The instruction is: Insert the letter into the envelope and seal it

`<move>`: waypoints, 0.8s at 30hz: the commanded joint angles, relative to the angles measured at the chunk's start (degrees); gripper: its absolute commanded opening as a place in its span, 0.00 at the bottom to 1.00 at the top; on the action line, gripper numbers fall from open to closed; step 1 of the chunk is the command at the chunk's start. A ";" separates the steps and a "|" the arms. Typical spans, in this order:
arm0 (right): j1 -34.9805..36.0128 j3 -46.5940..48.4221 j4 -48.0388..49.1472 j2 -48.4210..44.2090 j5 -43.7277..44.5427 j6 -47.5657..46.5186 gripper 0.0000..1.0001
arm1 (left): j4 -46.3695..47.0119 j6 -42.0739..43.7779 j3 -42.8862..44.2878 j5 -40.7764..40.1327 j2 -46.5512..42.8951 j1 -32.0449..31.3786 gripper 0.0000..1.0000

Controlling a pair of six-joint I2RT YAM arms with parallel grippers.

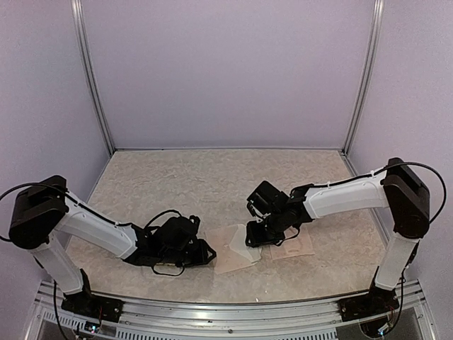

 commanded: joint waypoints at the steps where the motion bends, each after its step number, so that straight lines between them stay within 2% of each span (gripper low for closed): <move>1: 0.34 1.00 -0.43 1.58 0.46 -0.12 0.40 | 0.67 0.81 0.60 0.61 2.00 0.23 0.28; 6: 0.54 0.91 0.21 2.58 -0.72 -0.19 0.39 | 1.79 0.91 0.57 1.17 2.99 0.26 0.27; 10: 0.82 1.39 0.44 3.49 -1.51 -0.44 0.34 | 2.02 1.01 0.99 1.75 3.95 0.21 0.25; 24: 2.70 4.84 0.09 6.45 -2.72 0.40 0.32 | 2.33 0.98 1.47 2.25 4.69 0.16 0.24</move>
